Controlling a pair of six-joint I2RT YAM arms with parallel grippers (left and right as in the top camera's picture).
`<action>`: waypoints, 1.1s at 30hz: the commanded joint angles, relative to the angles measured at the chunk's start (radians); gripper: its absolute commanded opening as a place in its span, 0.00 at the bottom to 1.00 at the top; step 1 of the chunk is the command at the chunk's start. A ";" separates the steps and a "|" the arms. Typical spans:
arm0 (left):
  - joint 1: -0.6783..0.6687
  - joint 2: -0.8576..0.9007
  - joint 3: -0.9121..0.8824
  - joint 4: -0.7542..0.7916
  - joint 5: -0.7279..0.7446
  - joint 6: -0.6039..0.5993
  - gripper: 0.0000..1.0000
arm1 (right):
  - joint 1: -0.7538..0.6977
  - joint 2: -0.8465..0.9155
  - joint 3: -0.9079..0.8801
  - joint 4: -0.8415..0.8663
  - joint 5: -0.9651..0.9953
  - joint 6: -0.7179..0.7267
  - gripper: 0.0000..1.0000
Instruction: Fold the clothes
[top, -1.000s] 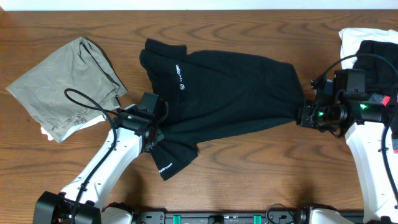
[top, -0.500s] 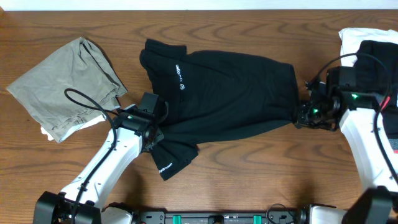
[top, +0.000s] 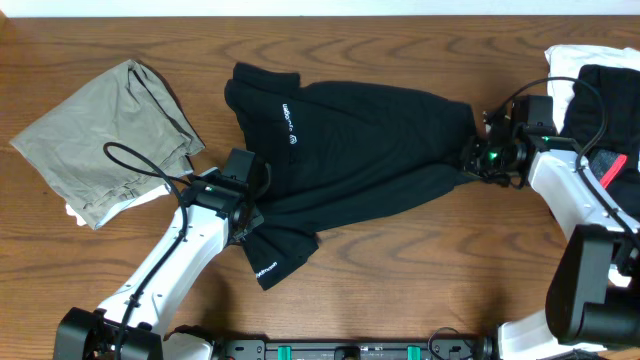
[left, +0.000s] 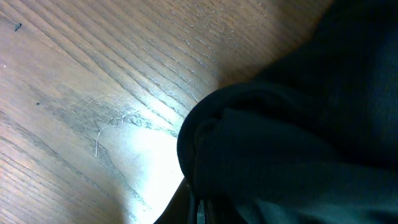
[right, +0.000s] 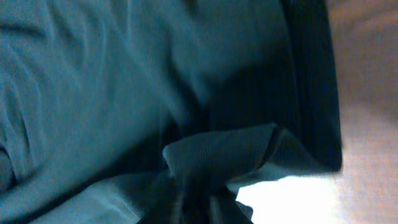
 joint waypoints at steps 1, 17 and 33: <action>0.005 0.003 0.000 0.000 -0.028 0.006 0.06 | 0.015 0.026 0.002 0.034 -0.011 0.073 0.26; 0.005 0.003 0.000 0.015 -0.028 0.006 0.06 | 0.008 0.040 0.002 -0.111 0.012 -0.110 0.36; 0.005 0.003 0.000 0.015 -0.027 0.006 0.06 | 0.021 0.040 0.002 -0.080 0.098 -0.239 0.38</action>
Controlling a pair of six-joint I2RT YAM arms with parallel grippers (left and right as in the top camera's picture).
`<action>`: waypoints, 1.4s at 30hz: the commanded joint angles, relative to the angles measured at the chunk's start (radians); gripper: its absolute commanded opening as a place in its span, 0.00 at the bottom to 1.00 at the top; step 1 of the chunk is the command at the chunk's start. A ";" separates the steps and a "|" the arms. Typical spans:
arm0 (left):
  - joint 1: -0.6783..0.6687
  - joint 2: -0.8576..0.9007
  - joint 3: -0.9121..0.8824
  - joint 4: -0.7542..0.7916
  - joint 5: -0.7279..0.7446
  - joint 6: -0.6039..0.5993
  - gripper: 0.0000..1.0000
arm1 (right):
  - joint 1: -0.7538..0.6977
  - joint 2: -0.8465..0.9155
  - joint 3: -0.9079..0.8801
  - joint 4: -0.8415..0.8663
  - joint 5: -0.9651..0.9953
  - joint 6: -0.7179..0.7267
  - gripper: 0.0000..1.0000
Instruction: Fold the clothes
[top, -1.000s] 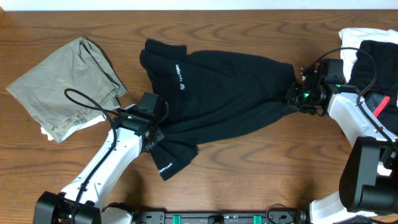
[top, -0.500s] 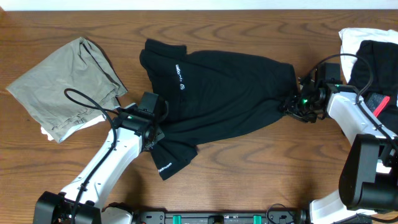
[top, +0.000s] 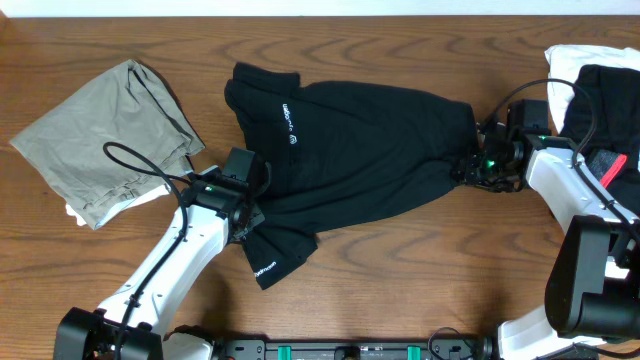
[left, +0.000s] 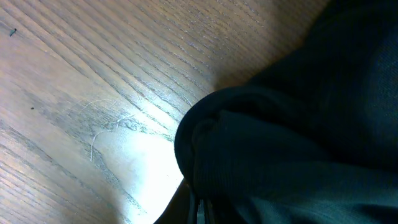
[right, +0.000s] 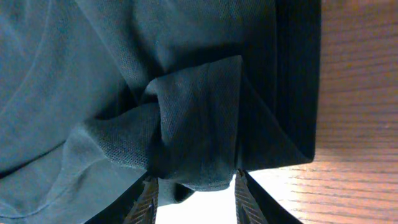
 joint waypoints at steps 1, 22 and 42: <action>0.005 0.003 0.000 -0.002 -0.027 0.006 0.06 | 0.023 0.011 0.003 0.005 0.022 -0.055 0.38; 0.005 0.003 0.000 0.006 -0.027 0.005 0.06 | 0.076 0.011 0.002 0.035 0.151 -0.107 0.44; 0.005 0.003 0.000 0.005 -0.027 0.005 0.06 | 0.077 0.019 0.002 0.089 0.151 -0.114 0.38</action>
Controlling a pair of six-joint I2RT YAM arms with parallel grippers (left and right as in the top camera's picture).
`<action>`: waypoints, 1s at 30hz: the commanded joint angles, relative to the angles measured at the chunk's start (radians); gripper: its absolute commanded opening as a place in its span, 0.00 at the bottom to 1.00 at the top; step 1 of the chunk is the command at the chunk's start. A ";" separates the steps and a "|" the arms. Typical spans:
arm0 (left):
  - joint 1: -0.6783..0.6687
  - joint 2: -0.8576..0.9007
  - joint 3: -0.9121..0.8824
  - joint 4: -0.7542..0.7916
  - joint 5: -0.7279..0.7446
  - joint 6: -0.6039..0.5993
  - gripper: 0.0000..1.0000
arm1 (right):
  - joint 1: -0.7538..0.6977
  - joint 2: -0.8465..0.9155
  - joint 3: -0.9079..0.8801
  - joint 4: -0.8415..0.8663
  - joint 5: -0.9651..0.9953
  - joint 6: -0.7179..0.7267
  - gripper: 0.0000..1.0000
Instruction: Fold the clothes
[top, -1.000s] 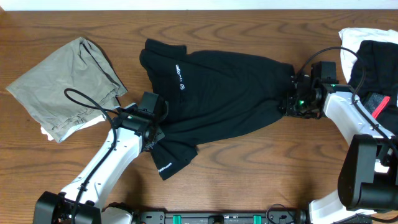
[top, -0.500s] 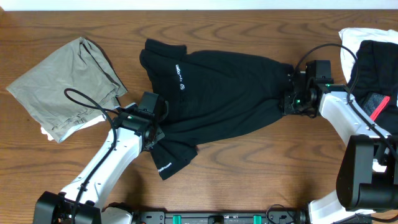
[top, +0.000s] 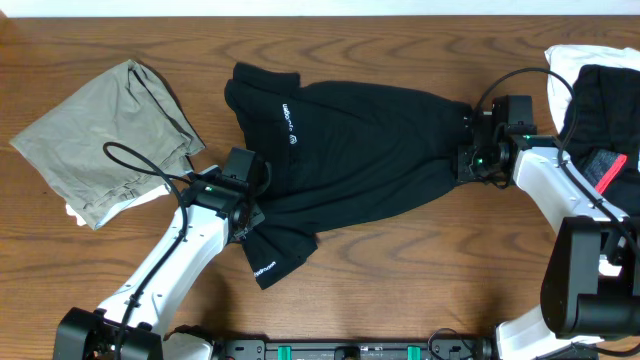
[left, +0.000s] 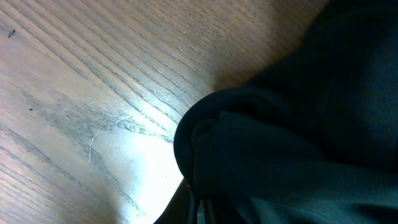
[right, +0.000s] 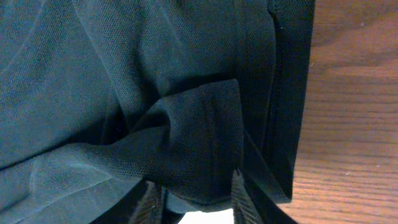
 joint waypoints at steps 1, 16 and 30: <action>0.005 0.003 0.000 0.000 -0.027 0.006 0.06 | 0.010 0.014 0.001 0.002 0.006 -0.031 0.39; 0.005 0.003 0.000 0.001 -0.027 0.006 0.06 | 0.031 0.014 0.001 0.036 0.007 -0.063 0.14; 0.005 0.002 0.000 0.000 -0.027 0.007 0.06 | 0.030 -0.003 0.001 0.020 0.022 -0.069 0.01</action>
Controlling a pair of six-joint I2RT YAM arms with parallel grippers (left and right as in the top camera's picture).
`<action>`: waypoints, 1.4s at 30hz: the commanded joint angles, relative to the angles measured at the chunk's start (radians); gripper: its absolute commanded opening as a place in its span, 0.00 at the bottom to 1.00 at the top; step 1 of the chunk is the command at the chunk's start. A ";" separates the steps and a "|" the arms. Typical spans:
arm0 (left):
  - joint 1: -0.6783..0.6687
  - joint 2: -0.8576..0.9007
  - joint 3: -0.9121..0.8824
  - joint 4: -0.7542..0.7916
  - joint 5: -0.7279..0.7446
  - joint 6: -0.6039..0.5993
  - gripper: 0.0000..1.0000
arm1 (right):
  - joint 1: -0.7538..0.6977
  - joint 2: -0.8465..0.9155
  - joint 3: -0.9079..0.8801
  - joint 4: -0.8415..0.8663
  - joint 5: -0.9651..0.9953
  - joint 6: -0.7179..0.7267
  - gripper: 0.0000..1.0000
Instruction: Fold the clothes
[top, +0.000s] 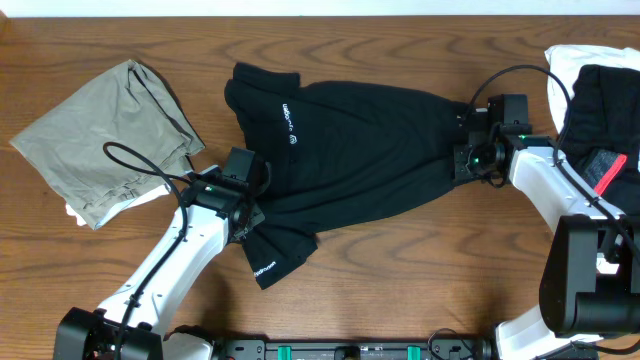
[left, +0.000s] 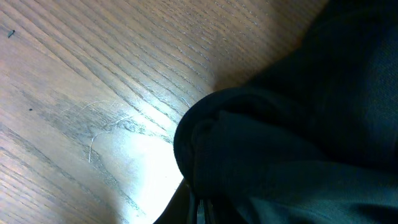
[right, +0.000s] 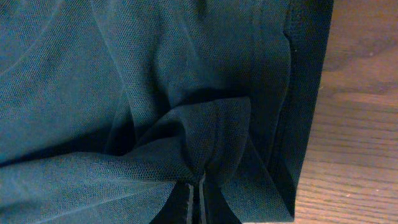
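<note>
A black polo shirt lies spread across the middle of the wooden table, collar to the left, hem to the right. My left gripper is shut on the shirt's lower-left sleeve edge; in the left wrist view the bunched black fabric fills the jaws. My right gripper is shut on a pinched fold of the shirt's hem at the right end.
A crumpled khaki garment lies at the far left. A pile of white and black clothes with a red tag sits at the right edge. Both arms reach in from the near side.
My right gripper was open around the fold at the hem; now its jaws are shut on that fold. It sits slightly farther left. The left gripper has not moved.
The left gripper stayed shut on the sleeve edge throughout. The right gripper was at the shirt's right hem with bunched fabric, then stood open around a fold twice, shifting a little up and left, and is now shut on that fold.
</note>
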 joint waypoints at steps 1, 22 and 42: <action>0.005 -0.002 0.001 -0.001 -0.027 0.018 0.06 | 0.011 -0.026 0.003 -0.017 0.014 0.000 0.01; 0.005 -0.523 0.308 -0.154 0.040 0.130 0.06 | -0.106 -0.637 0.268 -0.399 0.148 0.080 0.01; 0.005 -0.538 0.576 -0.126 0.048 0.189 0.06 | -0.134 -0.657 0.427 -0.438 0.214 0.089 0.01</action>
